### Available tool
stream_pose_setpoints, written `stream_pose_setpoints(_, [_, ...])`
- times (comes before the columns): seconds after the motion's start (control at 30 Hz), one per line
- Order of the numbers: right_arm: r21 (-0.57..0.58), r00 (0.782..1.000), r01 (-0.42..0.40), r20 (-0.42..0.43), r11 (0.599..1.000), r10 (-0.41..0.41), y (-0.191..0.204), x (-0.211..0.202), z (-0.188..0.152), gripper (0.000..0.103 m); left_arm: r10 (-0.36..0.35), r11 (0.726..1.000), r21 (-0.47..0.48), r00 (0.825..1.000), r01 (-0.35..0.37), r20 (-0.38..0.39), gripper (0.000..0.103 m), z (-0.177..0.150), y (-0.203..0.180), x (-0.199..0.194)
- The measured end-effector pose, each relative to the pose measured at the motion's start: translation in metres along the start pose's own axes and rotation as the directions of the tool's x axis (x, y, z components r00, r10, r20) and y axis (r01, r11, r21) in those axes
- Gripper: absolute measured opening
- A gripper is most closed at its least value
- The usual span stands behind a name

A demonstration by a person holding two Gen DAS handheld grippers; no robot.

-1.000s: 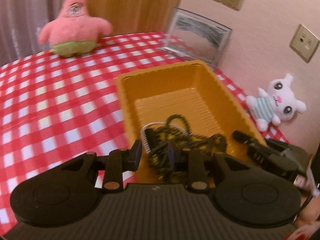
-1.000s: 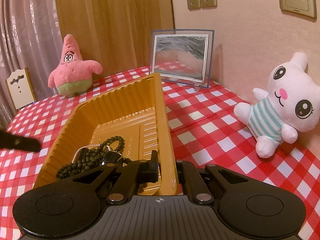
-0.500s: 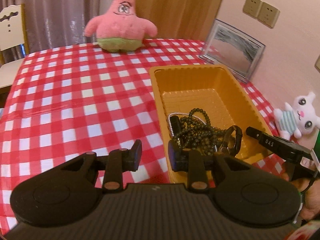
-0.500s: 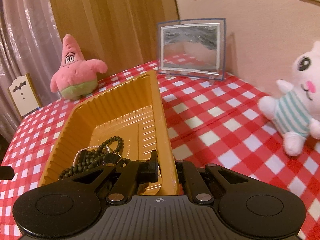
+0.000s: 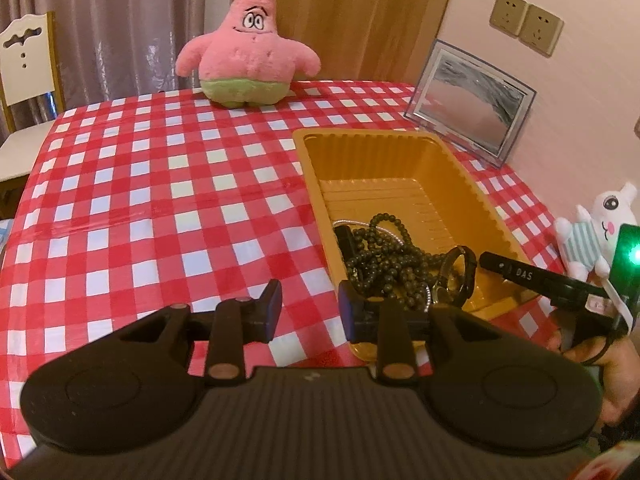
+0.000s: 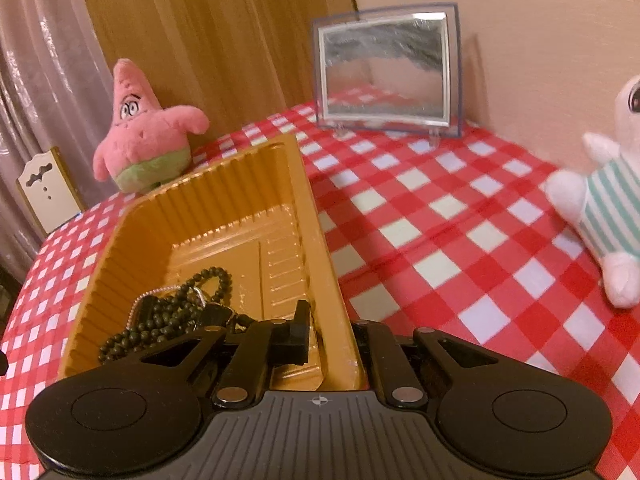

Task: Organize jewelry
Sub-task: 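Withdraw the left tool from the tray, then set the orange tray down on the table and open the right tool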

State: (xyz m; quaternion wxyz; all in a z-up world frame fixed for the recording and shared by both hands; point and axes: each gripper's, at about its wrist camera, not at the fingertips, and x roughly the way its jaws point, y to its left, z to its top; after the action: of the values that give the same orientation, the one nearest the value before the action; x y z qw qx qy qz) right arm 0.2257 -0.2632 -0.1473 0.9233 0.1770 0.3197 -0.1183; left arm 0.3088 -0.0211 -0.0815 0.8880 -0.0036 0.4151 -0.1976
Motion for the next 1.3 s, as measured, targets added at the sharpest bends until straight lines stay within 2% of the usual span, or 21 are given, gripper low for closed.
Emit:
stream_pose_setpoints(0.03, [-0.003, 1.000, -0.005, -0.010, 1.000, 0.005, -0.001, 0.001, 0.000, 0.016, -0.001, 1.000, 0.005, 1.000, 0.001, 0.001, 0.031, 0.000, -0.002, 0.000])
stream_pose_setpoints(0.07, [-0.008, 1.000, -0.011, -0.014, 1.000, 0.011, -0.003, 0.001, 0.001, 0.032, -0.001, 1.000, 0.011, 1.000, 0.000, 0.002, 0.034, 0.000, -0.003, 0.000])
stream_pose_setpoints(0.1, [-0.011, 1.000, -0.017, -0.008, 1.000, 0.017, -0.003, -0.001, 0.001, 0.058, 0.000, 1.000, 0.015, 1.000, 0.000, 0.005, 0.036, -0.001, -0.005, 0.000])
stream_pose_setpoints(0.13, [-0.017, 1.000, -0.010, 0.016, 1.000, 0.010, -0.004, -0.004, 0.002, 0.068, 0.001, 1.000, 0.019, 1.000, -0.001, 0.009, 0.038, -0.001, -0.007, -0.001])
stream_pose_setpoints(0.17, [-0.027, 0.999, 0.005, 0.052, 1.000, -0.004, -0.005, -0.010, 0.003, 0.073, 0.002, 1.000, 0.022, 1.000, -0.002, 0.011, 0.041, -0.001, -0.009, -0.002])
stream_pose_setpoints(0.27, [-0.058, 0.997, 0.016, 0.073, 0.998, -0.011, -0.008, -0.019, 0.009, 0.073, 0.010, 0.999, 0.037, 1.000, -0.011, 0.022, 0.045, -0.002, -0.015, -0.006])
stream_pose_setpoints(0.4, [-0.041, 0.997, 0.029, 0.076, 0.999, -0.025, -0.016, -0.040, 0.014, 0.073, 0.035, 0.997, 0.067, 0.998, -0.039, 0.052, 0.054, -0.003, -0.026, -0.017])
stream_pose_setpoints(0.5, [-0.072, 0.997, 0.012, 0.075, 0.997, -0.007, -0.016, -0.062, 0.015, 0.073, 0.064, 0.994, 0.086, 0.995, -0.071, 0.083, 0.067, -0.004, -0.038, -0.030])
stream_pose_setpoints(0.67, [-0.155, 0.998, -0.054, 0.020, 0.986, 0.058, -0.004, -0.098, 0.005, 0.073, 0.142, 0.983, 0.098, 0.980, -0.156, 0.139, 0.090, -0.014, -0.056, -0.056])
stream_pose_setpoints(0.87, [-0.196, 0.988, -0.126, -0.117, 0.972, 0.105, 0.008, -0.129, -0.017, 0.073, 0.223, 0.968, 0.075, 0.960, -0.238, 0.172, 0.094, -0.039, -0.075, -0.088])
stream_pose_setpoints(0.97, [-0.199, 0.979, -0.142, -0.172, 0.970, 0.108, 0.013, -0.143, -0.024, 0.073, 0.182, 0.981, 0.047, 0.973, -0.190, 0.144, 0.093, -0.048, -0.076, -0.103])
stream_pose_setpoints(1.1, [-0.212, 0.976, -0.145, -0.191, 0.967, 0.105, 0.021, -0.167, -0.034, 0.073, 0.162, 0.986, 0.022, 0.981, -0.165, 0.111, 0.093, -0.062, -0.074, -0.124])
stream_pose_setpoints(1.3, [-0.198, 0.976, -0.116, -0.207, 0.973, 0.074, 0.039, -0.198, -0.051, 0.073, 0.120, 0.991, 0.061, 0.993, -0.121, 0.016, 0.090, -0.086, -0.069, -0.147])
